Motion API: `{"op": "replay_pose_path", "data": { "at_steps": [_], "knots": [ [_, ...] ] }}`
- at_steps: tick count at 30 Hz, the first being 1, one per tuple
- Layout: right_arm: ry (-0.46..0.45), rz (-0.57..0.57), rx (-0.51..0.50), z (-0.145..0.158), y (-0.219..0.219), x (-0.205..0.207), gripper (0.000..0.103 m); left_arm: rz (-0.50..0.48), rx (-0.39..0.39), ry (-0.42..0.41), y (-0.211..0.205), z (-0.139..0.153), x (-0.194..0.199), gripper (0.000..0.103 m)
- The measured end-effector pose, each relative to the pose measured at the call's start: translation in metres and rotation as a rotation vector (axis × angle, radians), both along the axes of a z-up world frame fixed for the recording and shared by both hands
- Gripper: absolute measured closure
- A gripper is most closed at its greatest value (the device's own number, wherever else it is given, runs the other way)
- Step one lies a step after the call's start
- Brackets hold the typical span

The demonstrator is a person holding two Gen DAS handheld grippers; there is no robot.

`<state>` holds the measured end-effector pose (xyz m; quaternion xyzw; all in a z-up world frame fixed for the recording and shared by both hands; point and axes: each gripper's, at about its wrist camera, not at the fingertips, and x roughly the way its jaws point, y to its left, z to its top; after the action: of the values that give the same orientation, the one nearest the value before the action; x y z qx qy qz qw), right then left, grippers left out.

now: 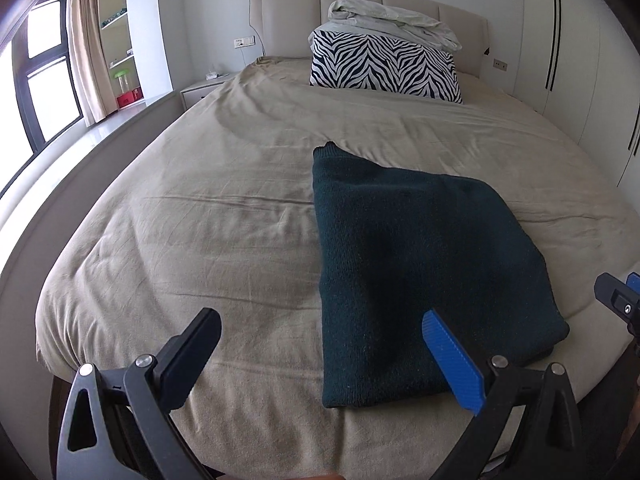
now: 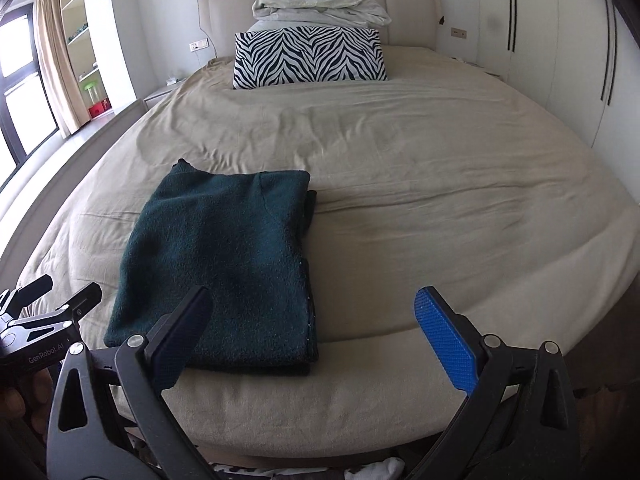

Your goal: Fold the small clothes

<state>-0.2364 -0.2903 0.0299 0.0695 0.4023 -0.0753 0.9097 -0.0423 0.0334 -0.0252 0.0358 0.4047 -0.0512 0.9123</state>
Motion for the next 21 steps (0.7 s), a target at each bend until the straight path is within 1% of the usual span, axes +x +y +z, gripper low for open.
{"op": "replay_pose_path", "data": {
  "at_steps": [4, 7, 12, 21],
  "knots": [
    [0.053, -0.02, 0.021, -0.012, -0.007, 0.004, 0.0, 0.003, 0.009, 0.015, 0.001, -0.003, 0.001, 0.0],
    [0.072, -0.027, 0.025, -0.02, -0.009, 0.007, 0.0, 0.014, -0.001, 0.025, 0.005, -0.004, 0.003, 0.0],
    [0.081, -0.024, 0.004, -0.028, -0.006, 0.009, 0.0, 0.023, -0.002, 0.03, 0.008, -0.004, 0.005, 0.0],
    [0.083, -0.01, -0.011, -0.03, 0.001, 0.01, 0.0, 0.017, -0.011, 0.037, 0.008, -0.005, 0.005, 0.0]
  ]
}}
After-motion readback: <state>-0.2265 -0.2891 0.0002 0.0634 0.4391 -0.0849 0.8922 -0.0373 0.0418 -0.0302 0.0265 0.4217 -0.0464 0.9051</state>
